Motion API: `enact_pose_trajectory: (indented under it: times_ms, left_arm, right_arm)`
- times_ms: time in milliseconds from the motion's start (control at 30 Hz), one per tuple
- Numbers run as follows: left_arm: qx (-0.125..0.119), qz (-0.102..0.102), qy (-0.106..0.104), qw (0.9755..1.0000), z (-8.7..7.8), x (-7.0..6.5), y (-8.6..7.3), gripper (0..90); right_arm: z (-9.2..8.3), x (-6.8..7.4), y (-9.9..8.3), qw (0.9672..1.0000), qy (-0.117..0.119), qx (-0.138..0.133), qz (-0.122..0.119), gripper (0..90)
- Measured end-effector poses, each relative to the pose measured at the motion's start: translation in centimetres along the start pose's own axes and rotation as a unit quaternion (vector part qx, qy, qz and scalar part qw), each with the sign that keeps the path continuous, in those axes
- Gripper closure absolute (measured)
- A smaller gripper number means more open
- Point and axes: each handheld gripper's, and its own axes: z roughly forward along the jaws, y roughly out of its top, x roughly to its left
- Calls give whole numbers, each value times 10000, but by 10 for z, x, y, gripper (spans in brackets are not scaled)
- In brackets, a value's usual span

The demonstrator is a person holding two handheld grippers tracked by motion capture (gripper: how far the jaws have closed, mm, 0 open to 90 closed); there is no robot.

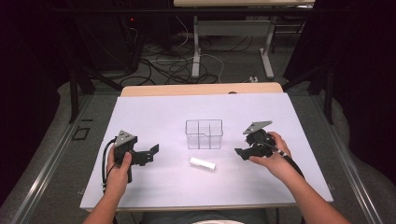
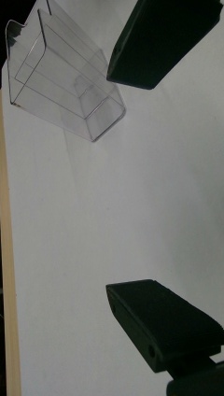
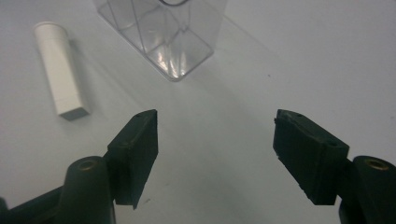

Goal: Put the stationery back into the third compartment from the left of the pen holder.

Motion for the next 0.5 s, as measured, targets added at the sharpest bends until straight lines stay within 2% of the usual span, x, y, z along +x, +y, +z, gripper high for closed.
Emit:
enact_pose_trajectory:
  times_ms: [133, 167, 333, 467, 500]
  left_arm:
    - [-8, -6, 8, 10000, 0, 1, 0, 15]
    - [-4, -11, 12, 10000, 0, 1, 0, 15]
    - [-7, -21, -7, 10000, 1, 1, 0, 16]
    - [16, -20, -14, 10000, 2, 1, 0, 15]
    - [13, -29, -21, 10000, 3, 1, 0, 15]
  right_arm:
    - [-1, 6, 7, 9995, 312, 79, 32, 374]
    - [-1, 6, 7, 9995, 312, 79, 32, 374]
    - [3, 15, 20, 9976, 584, 245, -281, 403]
    - [6, 22, 26, 9960, 780, 285, -317, 420]
    - [6, 24, 28, 9952, 827, 367, -361, 421]
